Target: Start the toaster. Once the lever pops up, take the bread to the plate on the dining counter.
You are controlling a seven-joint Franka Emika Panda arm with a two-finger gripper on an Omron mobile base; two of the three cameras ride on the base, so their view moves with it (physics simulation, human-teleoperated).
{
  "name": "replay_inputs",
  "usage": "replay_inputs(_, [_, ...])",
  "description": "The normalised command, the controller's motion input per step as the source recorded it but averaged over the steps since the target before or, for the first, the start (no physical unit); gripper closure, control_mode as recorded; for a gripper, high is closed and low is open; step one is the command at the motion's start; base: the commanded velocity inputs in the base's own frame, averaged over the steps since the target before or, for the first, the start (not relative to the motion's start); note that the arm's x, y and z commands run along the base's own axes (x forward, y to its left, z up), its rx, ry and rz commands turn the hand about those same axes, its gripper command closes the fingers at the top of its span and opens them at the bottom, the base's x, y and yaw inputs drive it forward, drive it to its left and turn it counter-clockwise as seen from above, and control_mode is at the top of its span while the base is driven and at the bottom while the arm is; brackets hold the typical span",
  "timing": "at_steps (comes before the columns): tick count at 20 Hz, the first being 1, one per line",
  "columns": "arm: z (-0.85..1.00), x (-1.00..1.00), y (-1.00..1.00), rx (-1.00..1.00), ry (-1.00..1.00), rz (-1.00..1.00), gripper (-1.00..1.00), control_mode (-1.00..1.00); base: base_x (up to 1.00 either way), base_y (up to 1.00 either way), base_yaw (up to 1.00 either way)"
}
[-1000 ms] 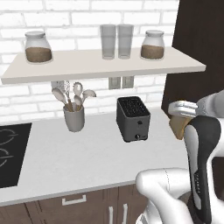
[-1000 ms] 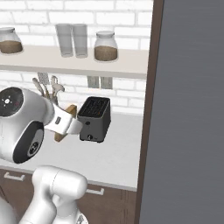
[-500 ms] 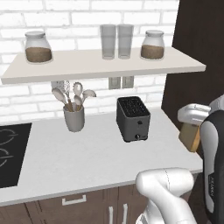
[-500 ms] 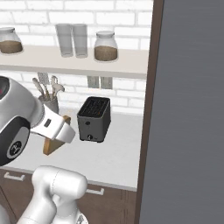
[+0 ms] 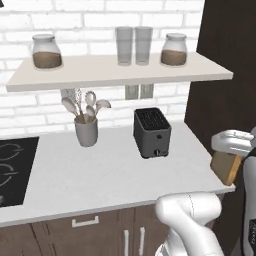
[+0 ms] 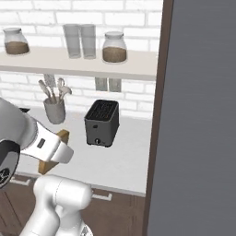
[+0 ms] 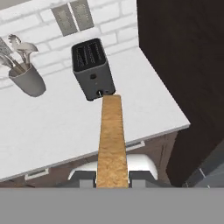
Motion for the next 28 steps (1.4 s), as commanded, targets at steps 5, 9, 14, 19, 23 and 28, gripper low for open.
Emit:
replay_inputs(5, [0.00,0.00,0.00,0.00,0.00,0.00,1.00,1.00,-0.95,0.16,0.60])
replay_inputs(9, [0.00,0.00,0.00,0.00,0.00,0.00,1.00,1.00,-0.33,0.17,0.98])
replay_inputs(14, [0.00,0.00,0.00,0.00,0.00,0.00,1.00,1.00,-0.09,0.00,1.00])
replay_inputs(19, [0.00,0.00,0.00,0.00,0.00,0.00,1.00,1.00,-0.07,0.00,1.00])
replay_inputs(23, [0.00,0.00,0.00,0.00,0.00,0.00,1.00,1.00,-0.07,0.00,1.00])
replay_inputs(28, [0.00,0.00,0.00,0.00,0.00,0.00,1.00,1.00,-0.07,0.00,1.00])
